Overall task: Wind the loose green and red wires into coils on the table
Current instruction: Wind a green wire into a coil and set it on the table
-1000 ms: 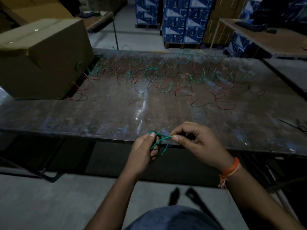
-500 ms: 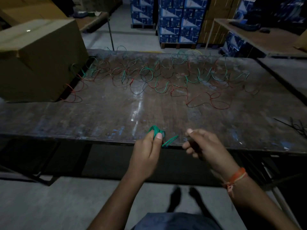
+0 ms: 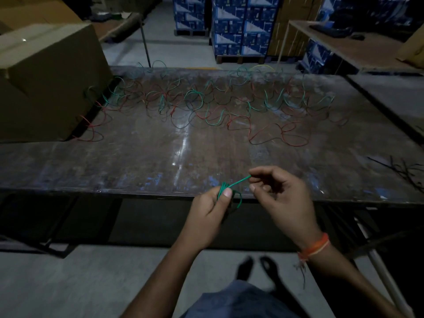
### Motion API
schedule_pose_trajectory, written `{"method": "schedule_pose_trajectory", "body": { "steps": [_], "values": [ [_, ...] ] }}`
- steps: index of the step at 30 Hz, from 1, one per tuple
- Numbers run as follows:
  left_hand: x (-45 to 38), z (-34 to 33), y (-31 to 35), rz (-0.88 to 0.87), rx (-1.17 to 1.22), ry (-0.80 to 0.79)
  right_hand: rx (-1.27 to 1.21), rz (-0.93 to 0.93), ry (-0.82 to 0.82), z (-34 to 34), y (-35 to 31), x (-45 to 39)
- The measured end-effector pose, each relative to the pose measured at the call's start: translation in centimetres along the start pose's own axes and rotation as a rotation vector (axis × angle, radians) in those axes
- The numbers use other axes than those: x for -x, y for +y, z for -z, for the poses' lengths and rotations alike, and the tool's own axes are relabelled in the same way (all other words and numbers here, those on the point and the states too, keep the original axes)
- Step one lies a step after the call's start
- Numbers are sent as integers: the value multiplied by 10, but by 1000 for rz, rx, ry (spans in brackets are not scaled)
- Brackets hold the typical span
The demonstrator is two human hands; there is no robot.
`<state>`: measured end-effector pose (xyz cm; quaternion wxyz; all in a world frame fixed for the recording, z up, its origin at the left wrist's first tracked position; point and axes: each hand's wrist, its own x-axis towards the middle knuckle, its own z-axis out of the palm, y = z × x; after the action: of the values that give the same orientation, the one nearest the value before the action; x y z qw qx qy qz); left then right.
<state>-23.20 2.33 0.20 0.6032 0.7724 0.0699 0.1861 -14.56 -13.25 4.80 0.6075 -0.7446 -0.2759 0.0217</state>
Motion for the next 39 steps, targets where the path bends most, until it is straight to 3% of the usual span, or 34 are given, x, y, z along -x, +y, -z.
{"method": "schedule_pose_trajectory", "body": {
  "steps": [3, 9, 14, 21, 27, 34, 39],
  "values": [
    [0, -8, 4, 174, 324, -10, 153, 147, -56, 4, 6, 2],
    [-1, -14, 16, 330, 900, -141, -105, -45, -195, 9, 16, 3],
    [2, -15, 23, 372, 1061, -331, 36, 80, -296, 16, 18, 2],
    [4, -14, 22, 442, 917, -412, -303, -175, -507, 27, 25, 8],
    [-8, -31, 13, 452, 629, -179, -323, -200, -255, 20, 40, 17],
    [-49, -59, -3, 183, 308, 20, -331, -259, -157, 39, 62, -12],
    [-97, -92, -9, 180, 279, 155, -429, -334, -158, 75, 85, -52]
  ]
}}
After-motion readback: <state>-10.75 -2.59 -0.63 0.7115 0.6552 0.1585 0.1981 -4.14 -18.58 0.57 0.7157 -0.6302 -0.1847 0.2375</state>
